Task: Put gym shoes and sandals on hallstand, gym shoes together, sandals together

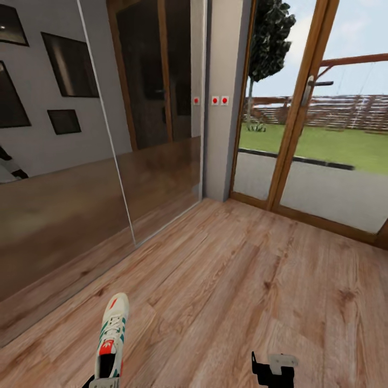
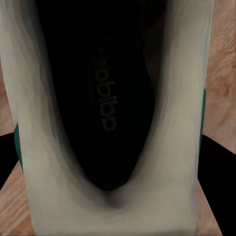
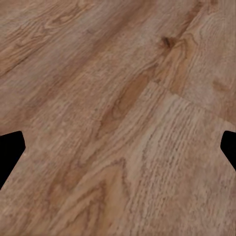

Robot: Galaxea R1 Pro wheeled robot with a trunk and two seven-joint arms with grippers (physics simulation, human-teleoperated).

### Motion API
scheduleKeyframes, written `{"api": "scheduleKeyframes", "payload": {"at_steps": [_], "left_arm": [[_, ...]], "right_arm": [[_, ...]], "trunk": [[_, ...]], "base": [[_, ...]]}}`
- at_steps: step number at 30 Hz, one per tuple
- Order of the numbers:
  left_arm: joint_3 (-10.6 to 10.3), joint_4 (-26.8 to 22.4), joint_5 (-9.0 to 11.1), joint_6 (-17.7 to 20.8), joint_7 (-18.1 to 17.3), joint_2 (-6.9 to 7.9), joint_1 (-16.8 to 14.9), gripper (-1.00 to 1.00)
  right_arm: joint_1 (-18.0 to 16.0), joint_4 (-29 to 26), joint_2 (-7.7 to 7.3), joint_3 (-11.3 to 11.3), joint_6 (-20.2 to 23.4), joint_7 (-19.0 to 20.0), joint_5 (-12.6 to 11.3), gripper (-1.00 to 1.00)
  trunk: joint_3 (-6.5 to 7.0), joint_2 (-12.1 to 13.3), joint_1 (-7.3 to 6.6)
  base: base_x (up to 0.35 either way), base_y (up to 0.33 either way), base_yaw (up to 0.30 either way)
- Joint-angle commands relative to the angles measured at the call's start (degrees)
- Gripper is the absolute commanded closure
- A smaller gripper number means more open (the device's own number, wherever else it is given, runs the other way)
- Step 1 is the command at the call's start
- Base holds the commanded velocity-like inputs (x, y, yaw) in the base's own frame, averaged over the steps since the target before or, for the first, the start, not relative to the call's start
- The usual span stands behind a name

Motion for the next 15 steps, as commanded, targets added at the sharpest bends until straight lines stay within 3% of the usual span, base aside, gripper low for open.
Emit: {"api": "scheduleKeyframes", "payload": {"at_steps": [1,15], "left_arm": [[-0.4,0.1,0.6,-0.2,-0.2,0.01,0.0,1.0],[-0.3,0.1,0.6,-0.2,-0.2,0.01,0.0,1.0]], "right_arm": [[0.0,0.0,0.01,0.5,-0.1,-0.3,-0.4,-1.0],[0.0,0.0,0.01,0.5,-0.1,-0.3,-0.4,-1.0]], "trunk": [[-0.07,0.0,-0.01],[-0.38,0.0,-0.01]], "base": [[0.0,0.0,0.278],[0.0,0.0,0.278]]}}
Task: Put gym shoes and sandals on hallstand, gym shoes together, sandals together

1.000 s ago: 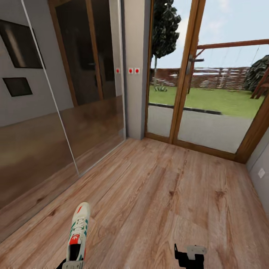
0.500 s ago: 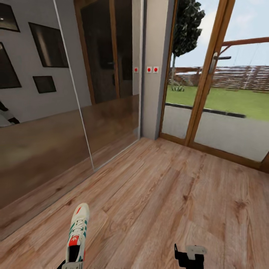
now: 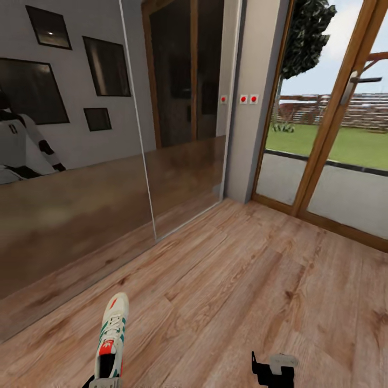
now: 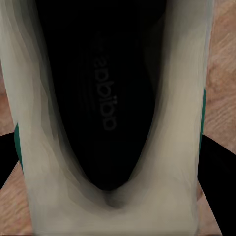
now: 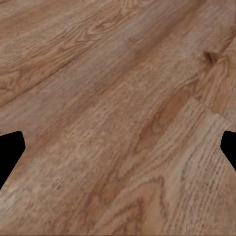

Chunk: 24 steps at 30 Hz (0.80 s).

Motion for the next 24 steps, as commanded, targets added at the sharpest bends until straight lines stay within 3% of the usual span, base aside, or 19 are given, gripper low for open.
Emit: {"api": "scheduleKeyframes", "payload": {"at_steps": [1,24], "left_arm": [[-0.4,0.0,0.6,-0.2,-0.2,0.01,0.0,1.0],[-0.4,0.0,0.6,-0.2,-0.2,0.01,0.0,1.0]], "right_arm": [[0.0,0.0,0.01,0.5,-0.1,-0.3,-0.4,-1.0],[0.0,0.0,0.01,0.5,-0.1,-0.3,-0.3,-1.0]], "trunk": [[-0.07,0.0,-0.01],[-0.38,0.0,-0.01]], "base": [[0.0,0.0,0.278],[0.0,0.0,0.28]]}}
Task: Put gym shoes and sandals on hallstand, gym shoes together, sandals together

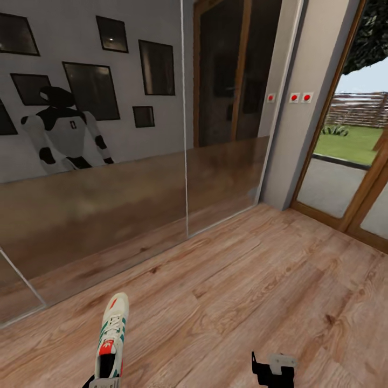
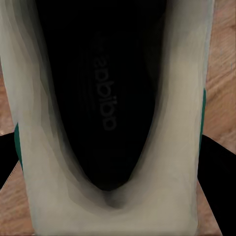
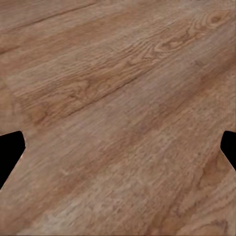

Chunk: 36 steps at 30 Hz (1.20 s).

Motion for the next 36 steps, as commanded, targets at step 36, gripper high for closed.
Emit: {"api": "scheduleKeyframes", "payload": {"at_steps": [36], "left_arm": [[-0.4,0.0,0.6,-0.2,-0.2,0.02,0.0,1.0]], "right_arm": [[0.0,0.0,0.01,0.5,-0.1,-0.3,-0.4,-1.0]], "trunk": [[-0.05,0.0,-0.01]], "base": [[0.0,0.0,0.285]]}}
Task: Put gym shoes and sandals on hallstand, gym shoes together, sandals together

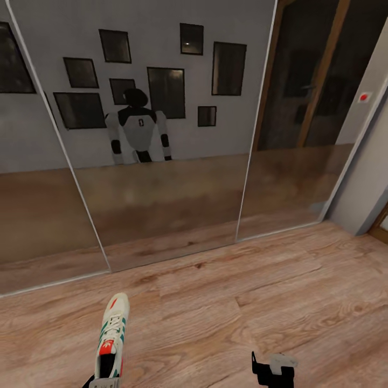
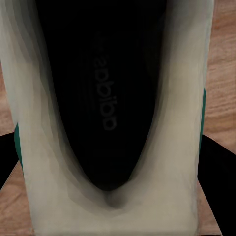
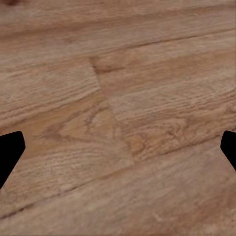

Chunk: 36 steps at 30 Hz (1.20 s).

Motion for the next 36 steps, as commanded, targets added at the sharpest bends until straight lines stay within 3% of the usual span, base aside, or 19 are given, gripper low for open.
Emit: {"api": "scheduleKeyframes", "payload": {"at_steps": [1,36], "left_arm": [[-0.4,0.0,0.6,-0.2,-0.2,0.02,0.0,1.0],[-0.4,0.0,0.5,-0.2,-0.2,0.02,0.0,1.0]], "right_arm": [[0.0,0.0,0.01,0.5,-0.1,-0.3,-0.4,-1.0],[0.0,0.0,0.01,0.5,-0.1,-0.3,-0.4,-1.0]], "trunk": [[-0.05,0.0,-0.01],[-0.05,0.0,-0.01]], "base": [[0.0,0.0,0.285],[0.0,0.0,0.285]]}}
